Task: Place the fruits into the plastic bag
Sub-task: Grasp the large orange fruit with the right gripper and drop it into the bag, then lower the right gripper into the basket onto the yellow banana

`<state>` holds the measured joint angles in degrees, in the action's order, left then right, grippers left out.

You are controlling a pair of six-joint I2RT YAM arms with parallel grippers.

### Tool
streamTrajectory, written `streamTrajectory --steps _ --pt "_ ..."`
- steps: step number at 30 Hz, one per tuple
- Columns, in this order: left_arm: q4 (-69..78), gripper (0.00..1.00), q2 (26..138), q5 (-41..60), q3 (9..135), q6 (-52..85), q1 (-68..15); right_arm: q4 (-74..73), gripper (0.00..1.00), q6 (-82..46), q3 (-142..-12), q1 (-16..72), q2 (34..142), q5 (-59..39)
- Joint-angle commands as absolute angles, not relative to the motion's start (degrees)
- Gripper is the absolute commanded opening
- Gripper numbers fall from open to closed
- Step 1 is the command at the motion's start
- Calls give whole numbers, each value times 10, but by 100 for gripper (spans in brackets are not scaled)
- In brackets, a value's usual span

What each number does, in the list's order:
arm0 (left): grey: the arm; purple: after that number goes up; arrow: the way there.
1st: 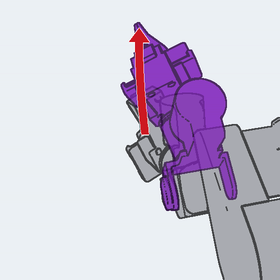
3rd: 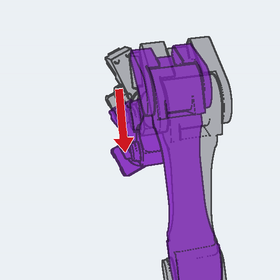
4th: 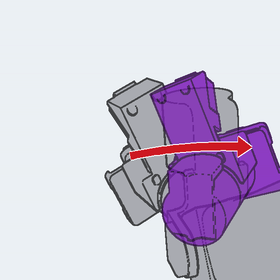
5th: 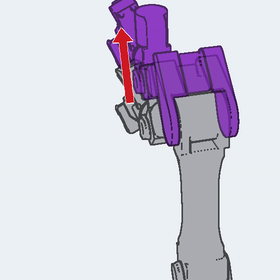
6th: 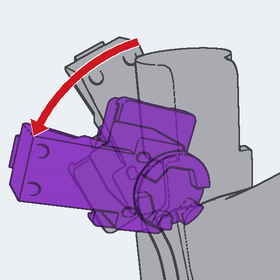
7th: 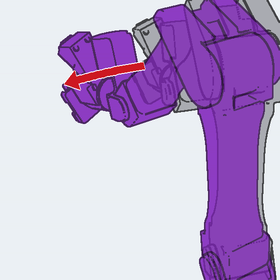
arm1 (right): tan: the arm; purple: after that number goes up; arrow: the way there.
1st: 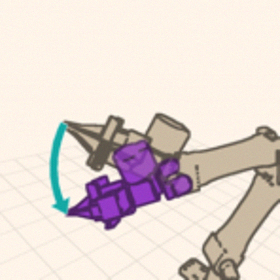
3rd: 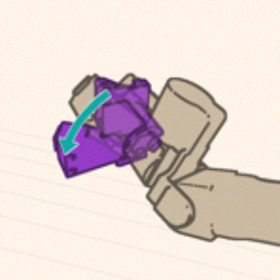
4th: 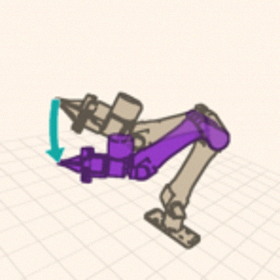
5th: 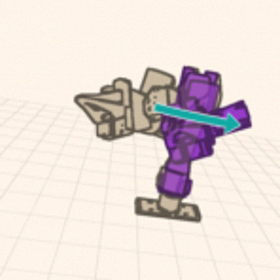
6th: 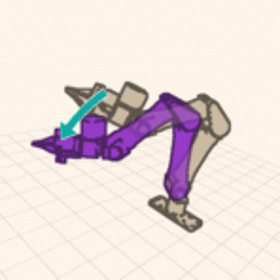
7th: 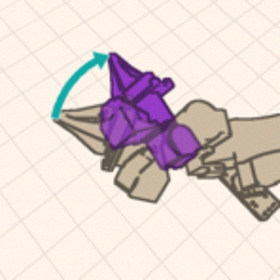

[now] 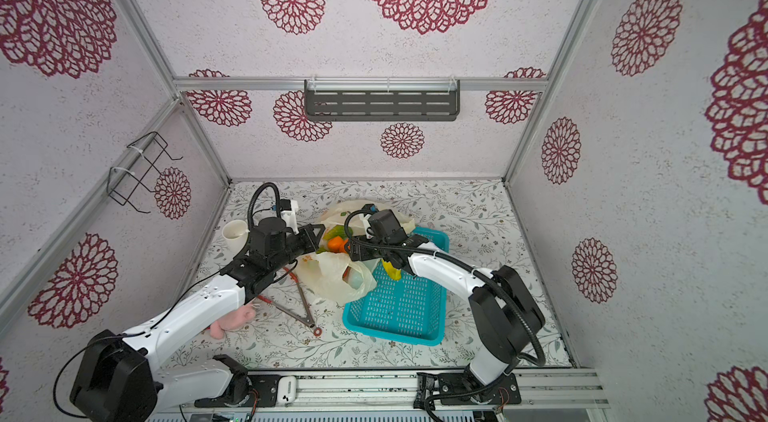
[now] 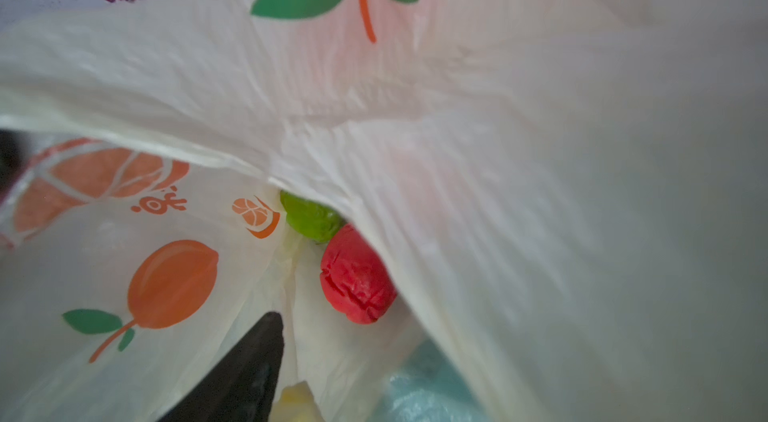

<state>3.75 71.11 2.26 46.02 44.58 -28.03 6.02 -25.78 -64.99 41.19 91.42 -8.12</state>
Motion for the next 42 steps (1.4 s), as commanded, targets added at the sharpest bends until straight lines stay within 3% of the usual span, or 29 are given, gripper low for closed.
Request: streamTrajectory --steps 1,12,16,25,42 --pt "38 0 702 18 467 439 -284 84 76 -244 -641 412 851 -31" --pt "41 0 712 21 470 439 -283 119 80 -302 -503 392 655 177" --pt "44 0 716 21 471 440 -283 123 80 -308 -457 374 630 150" --pt "45 0 718 21 473 444 -284 112 72 -280 -451 374 734 -7" --pt "38 0 712 11 473 445 -286 139 43 -256 -496 373 823 33"
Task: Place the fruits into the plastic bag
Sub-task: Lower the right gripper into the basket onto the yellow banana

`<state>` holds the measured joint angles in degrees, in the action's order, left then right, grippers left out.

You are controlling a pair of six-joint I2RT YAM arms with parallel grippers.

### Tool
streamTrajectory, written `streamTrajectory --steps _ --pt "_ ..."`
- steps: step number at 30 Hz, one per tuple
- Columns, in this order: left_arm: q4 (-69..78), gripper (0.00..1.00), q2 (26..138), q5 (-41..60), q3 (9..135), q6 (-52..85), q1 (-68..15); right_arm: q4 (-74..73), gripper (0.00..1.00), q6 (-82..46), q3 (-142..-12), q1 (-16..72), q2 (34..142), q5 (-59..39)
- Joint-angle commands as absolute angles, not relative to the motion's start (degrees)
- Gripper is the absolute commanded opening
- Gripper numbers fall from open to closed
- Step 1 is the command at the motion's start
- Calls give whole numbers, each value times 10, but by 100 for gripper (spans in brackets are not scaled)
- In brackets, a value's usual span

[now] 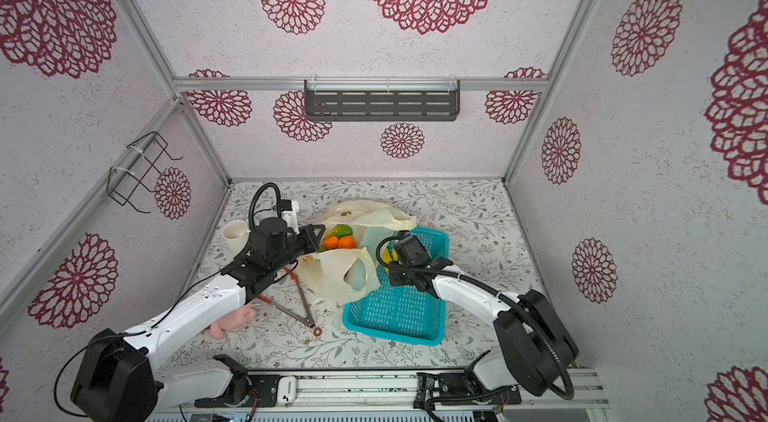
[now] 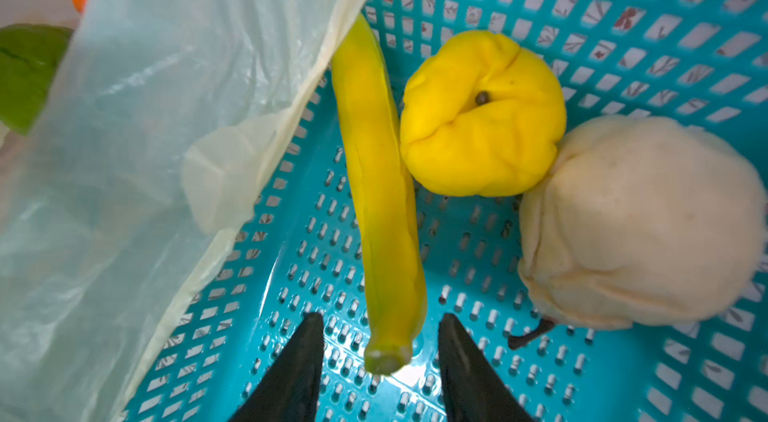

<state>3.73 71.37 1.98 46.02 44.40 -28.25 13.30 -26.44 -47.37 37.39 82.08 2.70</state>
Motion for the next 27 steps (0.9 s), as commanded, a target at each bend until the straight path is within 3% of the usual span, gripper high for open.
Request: streamTrajectory --steps 1,7,17,22,27 --pt "38 0 713 11 474 445 -286 138 40 -255 -498 373 825 33" --pt "37 0 715 13 475 445 -286 132 22 -252 -501 373 826 27" --pt "43 0 724 17 476 446 -287 156 1 -294 -493 373 735 57" --pt "47 0 728 19 476 445 -287 203 0 -290 -497 373 680 64" --pt "51 0 731 24 477 446 -287 305 0 -207 -535 369 650 16"
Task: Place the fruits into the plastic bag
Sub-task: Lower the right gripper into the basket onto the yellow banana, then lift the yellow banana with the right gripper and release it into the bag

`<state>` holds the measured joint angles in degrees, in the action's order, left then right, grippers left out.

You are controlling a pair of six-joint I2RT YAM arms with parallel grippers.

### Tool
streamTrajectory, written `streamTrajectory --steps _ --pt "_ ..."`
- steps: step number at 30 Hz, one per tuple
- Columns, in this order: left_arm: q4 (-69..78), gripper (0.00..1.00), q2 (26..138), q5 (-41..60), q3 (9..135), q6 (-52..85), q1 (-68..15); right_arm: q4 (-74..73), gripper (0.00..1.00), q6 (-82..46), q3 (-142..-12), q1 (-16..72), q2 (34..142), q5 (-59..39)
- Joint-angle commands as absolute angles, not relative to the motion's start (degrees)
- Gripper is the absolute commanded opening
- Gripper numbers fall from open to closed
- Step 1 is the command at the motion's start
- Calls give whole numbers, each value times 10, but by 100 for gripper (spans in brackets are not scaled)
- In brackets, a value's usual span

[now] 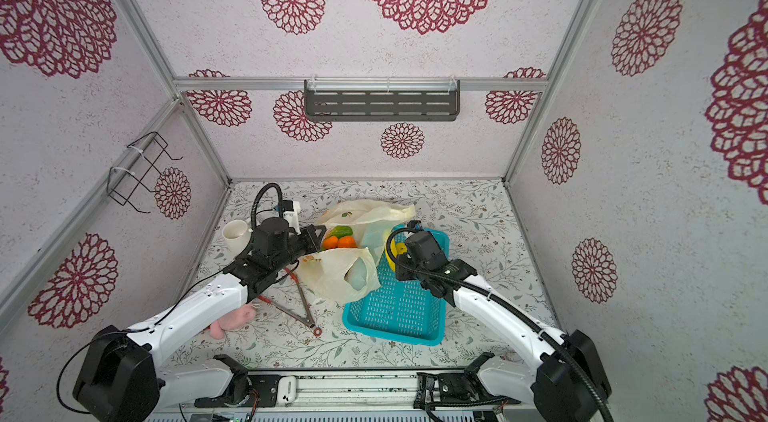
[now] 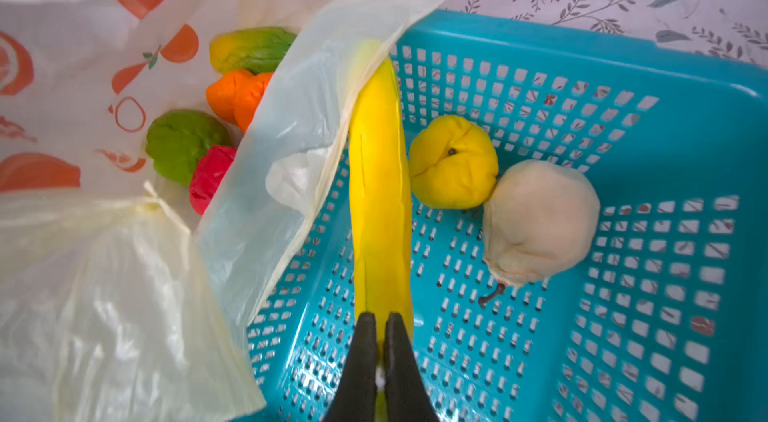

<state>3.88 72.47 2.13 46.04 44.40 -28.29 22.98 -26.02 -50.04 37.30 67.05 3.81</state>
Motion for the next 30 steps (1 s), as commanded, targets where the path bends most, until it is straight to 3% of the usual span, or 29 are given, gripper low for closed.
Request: streamTrajectory --steps 1,9,16,30 --pt "50 0 731 26 478 446 -287 324 0 -192 -541 364 644 5" --pt "49 0 736 28 483 437 -287 427 0 -99 -619 331 637 -104" --pt "47 0 737 29 487 436 -287 520 0 -32 -699 325 675 -118" --pt "46 0 737 24 487 443 -288 230 0 -122 -700 326 801 -134"
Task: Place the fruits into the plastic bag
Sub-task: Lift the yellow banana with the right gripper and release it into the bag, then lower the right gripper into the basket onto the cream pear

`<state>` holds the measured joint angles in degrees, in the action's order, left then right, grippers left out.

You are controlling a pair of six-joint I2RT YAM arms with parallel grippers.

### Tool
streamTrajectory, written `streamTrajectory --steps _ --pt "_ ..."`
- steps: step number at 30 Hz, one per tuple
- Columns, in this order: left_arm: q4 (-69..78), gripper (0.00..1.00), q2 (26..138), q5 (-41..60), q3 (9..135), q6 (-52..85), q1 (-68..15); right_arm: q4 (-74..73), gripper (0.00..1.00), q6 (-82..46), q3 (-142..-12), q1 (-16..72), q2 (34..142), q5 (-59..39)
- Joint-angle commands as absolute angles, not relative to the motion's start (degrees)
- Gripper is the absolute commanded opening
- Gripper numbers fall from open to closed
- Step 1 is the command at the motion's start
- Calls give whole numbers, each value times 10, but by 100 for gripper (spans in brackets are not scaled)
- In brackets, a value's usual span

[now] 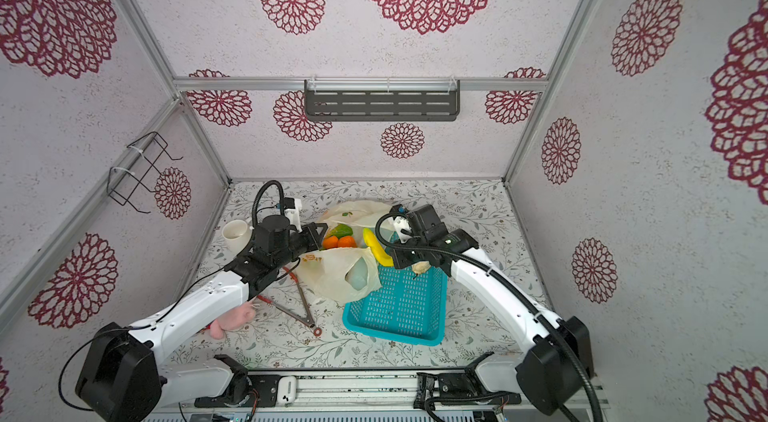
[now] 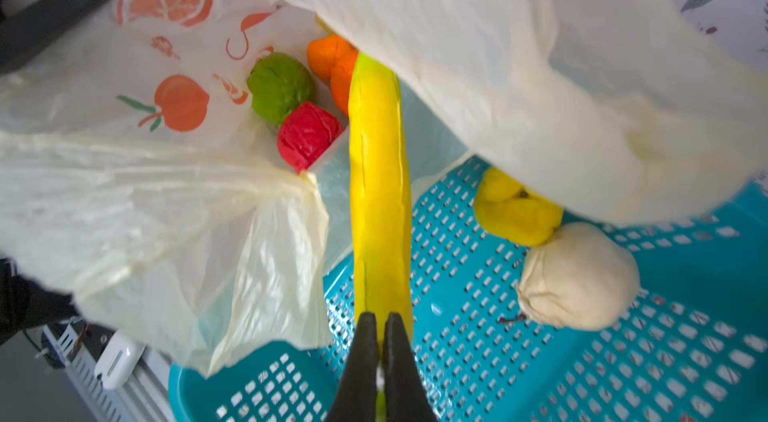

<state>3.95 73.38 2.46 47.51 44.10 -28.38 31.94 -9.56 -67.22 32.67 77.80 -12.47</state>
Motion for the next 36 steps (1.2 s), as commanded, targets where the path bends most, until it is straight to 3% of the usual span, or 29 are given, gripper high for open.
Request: streamTrajectory --steps 1,8,15,18,21,24,36 --pt "46 0 737 22 487 444 -289 219 0 -130 -706 326 814 -134" --pt "47 0 738 19 490 445 -291 165 0 -178 -755 358 911 -140" --pt "46 0 736 18 485 446 -294 100 0 -262 -735 386 936 -120" --pt "46 0 734 17 485 445 -294 76 7 -289 -712 390 931 -119" --pt "45 0 732 18 485 444 -294 69 30 -295 -696 390 913 -98" --pt "44 0 731 17 484 443 -294 77 42 -290 -684 390 887 -62" --pt "48 0 733 16 483 442 -295 161 50 -318 -573 361 712 65"
